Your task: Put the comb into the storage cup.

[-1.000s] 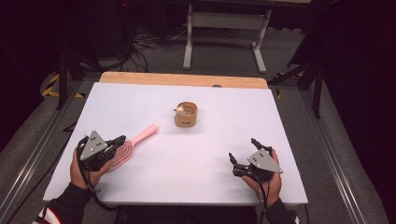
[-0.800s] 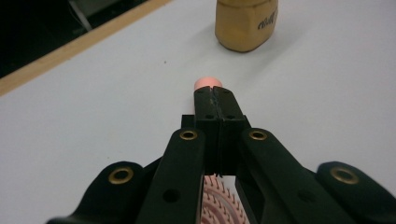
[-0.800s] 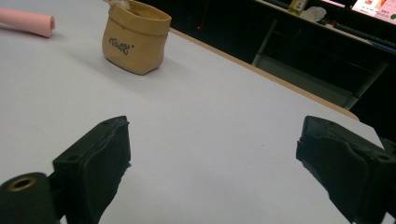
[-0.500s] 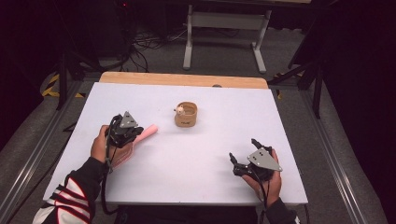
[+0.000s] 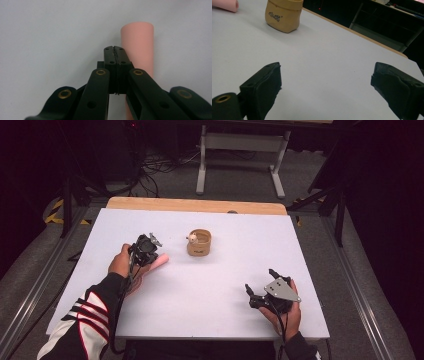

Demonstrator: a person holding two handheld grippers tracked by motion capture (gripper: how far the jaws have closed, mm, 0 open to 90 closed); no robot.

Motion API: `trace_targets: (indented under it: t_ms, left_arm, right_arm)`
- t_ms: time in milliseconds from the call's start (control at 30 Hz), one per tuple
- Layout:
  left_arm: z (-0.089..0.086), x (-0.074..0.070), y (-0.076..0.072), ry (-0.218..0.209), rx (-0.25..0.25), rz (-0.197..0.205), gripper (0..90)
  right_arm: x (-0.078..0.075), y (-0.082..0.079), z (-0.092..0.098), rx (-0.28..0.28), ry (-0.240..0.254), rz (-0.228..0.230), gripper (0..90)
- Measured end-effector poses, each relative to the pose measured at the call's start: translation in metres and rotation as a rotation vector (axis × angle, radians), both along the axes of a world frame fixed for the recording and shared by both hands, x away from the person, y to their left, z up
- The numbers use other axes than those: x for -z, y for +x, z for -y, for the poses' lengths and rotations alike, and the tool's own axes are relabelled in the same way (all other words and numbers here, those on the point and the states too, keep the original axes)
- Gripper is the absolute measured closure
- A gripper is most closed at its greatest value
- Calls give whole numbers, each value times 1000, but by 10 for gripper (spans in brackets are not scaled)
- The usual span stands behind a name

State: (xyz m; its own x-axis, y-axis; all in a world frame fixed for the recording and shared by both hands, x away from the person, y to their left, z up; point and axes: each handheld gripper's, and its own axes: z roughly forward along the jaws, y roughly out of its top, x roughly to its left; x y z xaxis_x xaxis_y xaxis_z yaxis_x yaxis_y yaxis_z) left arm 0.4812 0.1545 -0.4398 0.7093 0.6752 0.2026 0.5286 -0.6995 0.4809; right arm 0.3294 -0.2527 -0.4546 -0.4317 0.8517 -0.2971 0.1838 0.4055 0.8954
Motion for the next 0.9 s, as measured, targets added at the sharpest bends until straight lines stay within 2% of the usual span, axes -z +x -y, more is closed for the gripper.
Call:
trace_targets:
  t_ms: [67, 100, 233, 400, 467, 600, 700, 800, 900]
  left_arm:
    - [3, -1, 2, 11, 1, -9, 900]
    - [6, -1, 4, 34, 5, -7, 900]
    - [6, -1, 7, 45, 3, -15, 900]
    - [4, 1, 8, 28, -8, -24, 900]
    - [3, 1, 8, 11, 1, -29, 900]
    - [7, 1, 7, 10, 12, -30, 900]
    - [15, 0, 4, 30, 38, -30, 900]
    - [25, -2, -1, 94, 60, -12, 900]
    - [33, -4, -5, 102, 85, -13, 900]
  right_arm:
    - [0, 1, 0, -1, 2, -5, 97]
    - [1, 1, 1, -1, 0, -8, 97]
    - [1, 1, 0, -3, -3, -8, 97]
    - [0, 1, 0, -5, -3, -8, 97]
    - [1, 1, 0, -6, -2, -12, 97]
    - [2, 1, -1, -9, -6, -15, 97]
    - [2, 2, -1, -11, -9, -16, 96]
    - [2, 2, -1, -10, -10, -16, 96]
    - [1, 1, -1, -6, -9, -10, 96]
